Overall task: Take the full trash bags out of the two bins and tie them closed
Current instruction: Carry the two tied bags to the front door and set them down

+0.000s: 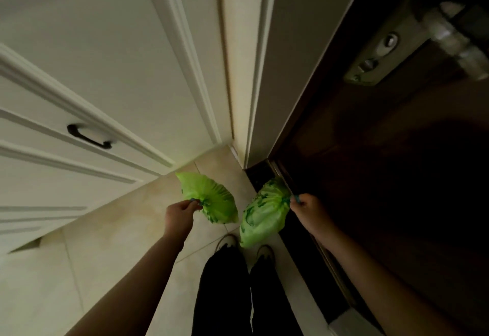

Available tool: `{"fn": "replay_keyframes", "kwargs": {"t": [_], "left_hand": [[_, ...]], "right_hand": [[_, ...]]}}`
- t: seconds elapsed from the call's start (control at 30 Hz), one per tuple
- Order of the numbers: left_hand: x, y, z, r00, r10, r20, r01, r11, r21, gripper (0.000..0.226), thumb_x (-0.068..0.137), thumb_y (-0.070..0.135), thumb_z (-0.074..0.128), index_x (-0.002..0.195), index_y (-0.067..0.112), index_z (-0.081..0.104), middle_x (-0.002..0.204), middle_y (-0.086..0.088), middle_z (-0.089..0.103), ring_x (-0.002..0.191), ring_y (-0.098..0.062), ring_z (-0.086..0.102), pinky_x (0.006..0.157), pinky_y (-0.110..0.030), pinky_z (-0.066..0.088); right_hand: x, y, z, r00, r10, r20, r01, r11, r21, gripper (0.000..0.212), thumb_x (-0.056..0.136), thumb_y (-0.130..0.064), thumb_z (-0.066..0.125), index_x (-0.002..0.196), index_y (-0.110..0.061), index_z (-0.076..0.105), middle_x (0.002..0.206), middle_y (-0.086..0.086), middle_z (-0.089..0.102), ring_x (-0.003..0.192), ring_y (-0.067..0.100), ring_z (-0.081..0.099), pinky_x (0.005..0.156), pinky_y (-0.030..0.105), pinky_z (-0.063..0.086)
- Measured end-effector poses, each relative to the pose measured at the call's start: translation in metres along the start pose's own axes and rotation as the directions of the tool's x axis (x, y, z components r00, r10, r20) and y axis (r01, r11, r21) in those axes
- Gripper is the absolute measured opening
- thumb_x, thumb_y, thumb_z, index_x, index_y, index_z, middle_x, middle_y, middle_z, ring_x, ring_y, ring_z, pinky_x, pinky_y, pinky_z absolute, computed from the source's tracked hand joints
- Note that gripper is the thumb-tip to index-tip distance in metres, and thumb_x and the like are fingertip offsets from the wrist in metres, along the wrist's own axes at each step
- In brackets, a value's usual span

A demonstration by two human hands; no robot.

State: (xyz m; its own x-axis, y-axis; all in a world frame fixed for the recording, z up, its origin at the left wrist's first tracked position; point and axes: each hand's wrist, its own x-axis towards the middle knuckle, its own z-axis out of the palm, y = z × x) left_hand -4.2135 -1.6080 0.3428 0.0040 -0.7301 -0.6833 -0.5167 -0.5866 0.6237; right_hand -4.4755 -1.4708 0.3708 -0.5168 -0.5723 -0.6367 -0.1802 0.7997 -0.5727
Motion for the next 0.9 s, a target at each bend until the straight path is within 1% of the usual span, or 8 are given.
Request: {"fn": "replay_keyframes", "kwargs": {"t": [0.1,0.17,0.23,0.37,0.57,0.67,0.73,0.9], "left_hand": [[0.015,-0.003,0.013,1.000,-0.010,-0.029,0.008,0.998,-0.064,0.018,0.087,0.014,0.063,0.074,0.023,0.072,0.099,-0.014,0.074,0.102,-0.025,0.067,0.098,-0.046,0.049],[0.028,-0.006,0.020,0.999,-0.019,-0.042,0.015,0.996,-0.088,0.016,0.088,0.016,0.063,0.077,0.019,0.074,0.092,-0.011,0.075,0.099,-0.024,0.068,0.097,-0.047,0.050],[0.042,-0.010,0.026,0.998,-0.023,-0.052,0.018,0.995,-0.095,0.014,0.088,0.018,0.064,0.086,0.012,0.076,0.085,-0.009,0.075,0.093,-0.022,0.069,0.095,-0.047,0.051],[0.067,-0.009,0.040,0.999,-0.006,-0.048,0.003,0.997,-0.075,0.018,0.088,0.020,0.063,0.092,0.007,0.075,0.082,-0.006,0.075,0.089,-0.020,0.068,0.094,-0.046,0.053],[0.108,0.012,0.060,0.998,0.040,-0.041,-0.043,0.994,-0.097,0.019,0.090,0.017,0.059,0.096,0.006,0.074,0.085,-0.009,0.074,0.091,-0.025,0.068,0.093,-0.045,0.053],[0.129,0.027,0.073,0.996,0.085,-0.021,-0.087,0.993,-0.084,0.021,0.091,0.015,0.058,0.098,0.003,0.073,0.091,-0.014,0.073,0.086,-0.024,0.066,0.090,-0.044,0.054],[0.143,0.033,0.082,0.994,0.111,-0.008,-0.112,0.992,-0.062,0.019,0.091,0.013,0.058,0.092,0.003,0.074,0.095,-0.018,0.073,0.082,-0.024,0.063,0.084,-0.042,0.054],[0.169,0.042,0.102,0.994,0.091,0.057,-0.090,0.995,-0.033,0.016,0.090,0.012,0.059,0.089,0.002,0.073,0.084,-0.019,0.064,0.077,-0.023,0.052,0.066,-0.031,0.042]], "right_hand": [[0.026,0.003,0.004,0.997,0.075,0.029,-0.078,0.992,0.097,0.031,0.094,-0.013,0.050,0.063,-0.009,0.048,0.059,0.005,0.038,0.052,0.018,0.042,0.055,0.032,0.035],[0.042,0.006,0.008,0.982,0.185,0.042,-0.190,0.944,0.271,0.022,0.093,-0.010,0.051,0.079,0.005,0.058,0.073,0.012,0.048,0.075,0.025,0.059,0.078,0.047,0.049],[0.060,0.005,0.010,0.945,0.316,0.083,-0.314,0.807,0.499,0.015,0.093,-0.008,0.051,0.084,0.001,0.058,0.083,0.010,0.053,0.088,0.020,0.058,0.094,0.041,0.046],[0.096,0.004,0.016,0.902,0.400,0.161,-0.384,0.573,0.724,0.015,0.093,-0.008,0.049,0.078,-0.010,0.049,0.082,0.005,0.047,0.079,0.012,0.050,0.094,0.032,0.041],[0.156,-0.018,0.031,0.933,0.319,0.167,-0.347,0.675,0.651,0.003,0.091,-0.007,0.051,0.092,-0.009,0.054,0.088,0.003,0.048,0.091,0.017,0.053,0.084,0.031,0.047],[0.187,-0.033,0.037,0.954,0.237,0.184,-0.300,0.788,0.537,0.024,0.091,-0.002,0.048,0.114,-0.002,0.057,0.089,-0.001,0.050,0.118,0.029,0.051,0.100,0.035,0.045],[0.205,-0.039,0.043,0.960,0.241,0.141,-0.278,0.768,0.576,0.035,0.090,0.001,0.049,0.125,0.004,0.052,0.106,0.010,0.054,0.130,0.030,0.044,0.101,0.033,0.041],[0.235,-0.053,0.048,0.953,0.270,0.139,-0.299,0.755,0.584,0.021,0.092,0.002,0.045,0.086,-0.013,0.058,0.107,0.005,0.055,0.131,0.023,0.044,0.097,0.032,0.035]]}}
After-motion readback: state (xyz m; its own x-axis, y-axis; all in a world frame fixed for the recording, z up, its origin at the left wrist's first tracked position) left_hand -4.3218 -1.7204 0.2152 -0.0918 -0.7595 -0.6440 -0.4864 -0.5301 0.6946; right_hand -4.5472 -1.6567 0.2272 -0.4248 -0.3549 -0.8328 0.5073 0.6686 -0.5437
